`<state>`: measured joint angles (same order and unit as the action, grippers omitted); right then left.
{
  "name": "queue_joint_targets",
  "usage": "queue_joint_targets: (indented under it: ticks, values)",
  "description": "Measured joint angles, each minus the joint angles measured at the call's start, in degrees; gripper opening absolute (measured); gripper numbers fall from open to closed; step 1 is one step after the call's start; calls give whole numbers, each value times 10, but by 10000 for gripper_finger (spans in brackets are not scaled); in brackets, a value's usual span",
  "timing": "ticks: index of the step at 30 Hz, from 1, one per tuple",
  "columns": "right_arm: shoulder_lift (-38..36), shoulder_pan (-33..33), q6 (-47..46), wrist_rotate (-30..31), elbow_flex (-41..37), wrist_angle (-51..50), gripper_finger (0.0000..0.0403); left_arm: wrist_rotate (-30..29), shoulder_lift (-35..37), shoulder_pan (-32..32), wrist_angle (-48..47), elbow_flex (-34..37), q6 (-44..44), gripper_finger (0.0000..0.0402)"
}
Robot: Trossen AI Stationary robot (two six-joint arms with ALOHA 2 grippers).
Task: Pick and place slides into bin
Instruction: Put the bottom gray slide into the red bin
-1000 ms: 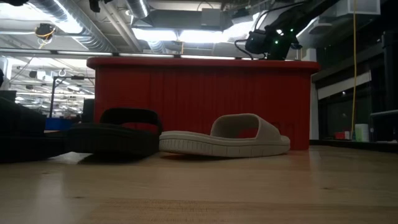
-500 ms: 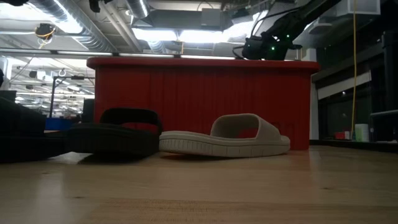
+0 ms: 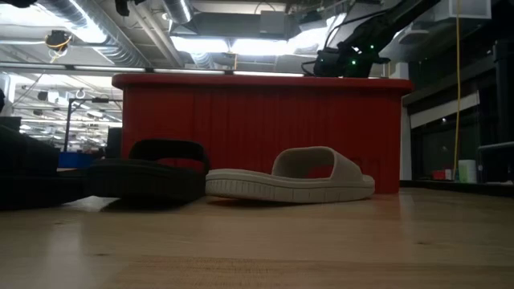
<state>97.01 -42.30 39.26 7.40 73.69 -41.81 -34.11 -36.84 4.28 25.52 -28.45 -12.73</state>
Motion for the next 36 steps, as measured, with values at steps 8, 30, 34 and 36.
queue_joint_targets:
  ticks: [8, 30, 34, 36]
  values:
    - [20, -9, 2, 1, 0, 3, 0, 0, 0, 0, 0, 0, 0, 2]
    - [21, -14, 0, -47, 0, -1, 0, 0, 0, 0, 0, 0, 0, 4]
    - [35, -14, 0, -43, 0, 0, 0, 2, 0, 0, 0, 0, 0, 2]
    - [42, -14, 0, -43, 0, 1, 0, 2, 0, 1, 0, 0, 0, 4]
